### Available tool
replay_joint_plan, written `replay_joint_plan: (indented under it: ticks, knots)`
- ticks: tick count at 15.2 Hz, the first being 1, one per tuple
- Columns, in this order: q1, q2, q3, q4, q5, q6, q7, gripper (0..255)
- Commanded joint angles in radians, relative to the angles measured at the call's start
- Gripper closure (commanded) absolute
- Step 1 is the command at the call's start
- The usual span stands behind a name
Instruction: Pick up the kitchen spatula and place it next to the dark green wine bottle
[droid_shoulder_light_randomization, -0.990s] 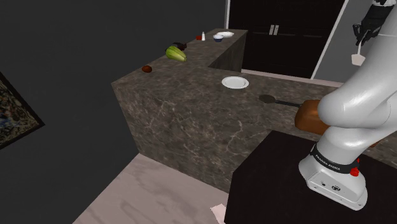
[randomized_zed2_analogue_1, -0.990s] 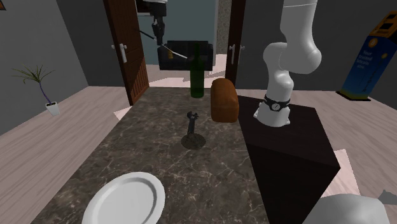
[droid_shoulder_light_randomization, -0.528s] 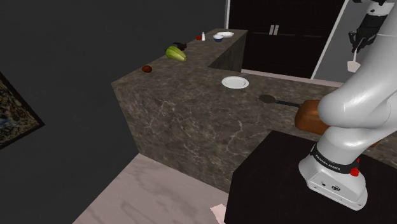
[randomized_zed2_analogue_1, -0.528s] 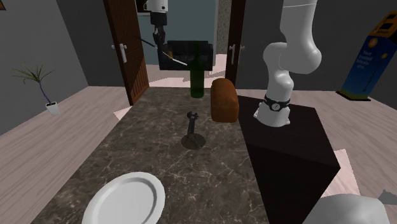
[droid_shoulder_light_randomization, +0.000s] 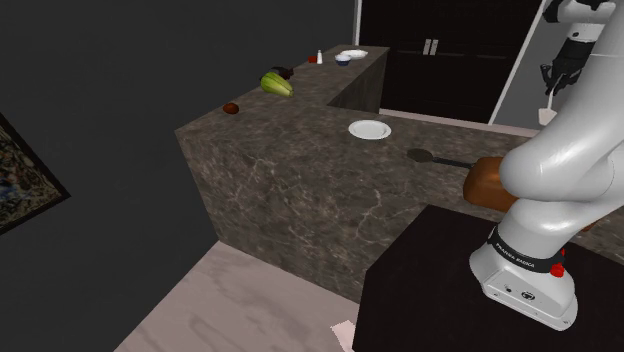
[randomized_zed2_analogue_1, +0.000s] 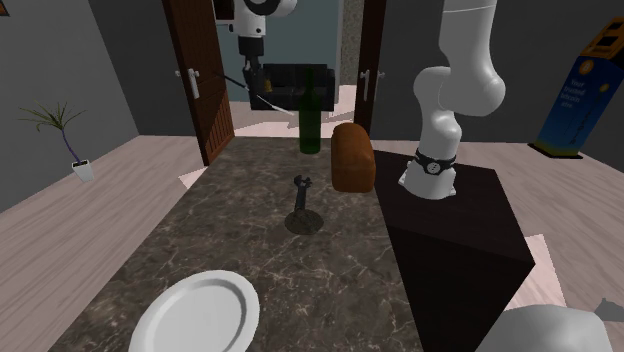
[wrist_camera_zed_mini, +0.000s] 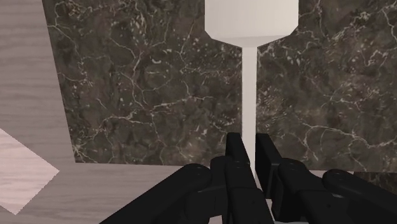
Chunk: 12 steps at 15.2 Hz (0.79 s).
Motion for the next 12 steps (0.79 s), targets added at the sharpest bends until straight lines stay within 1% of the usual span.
replay_joint_plan:
  ticks: [1, 12]
  knots:
    - [-0.002, 0.007, 0.001, -0.018, 0.006, 0.024, -0.005, 255]
    - [-0.014, 0.068, 0.014, -0.102, 0.058, 0.155, -0.041, 255]
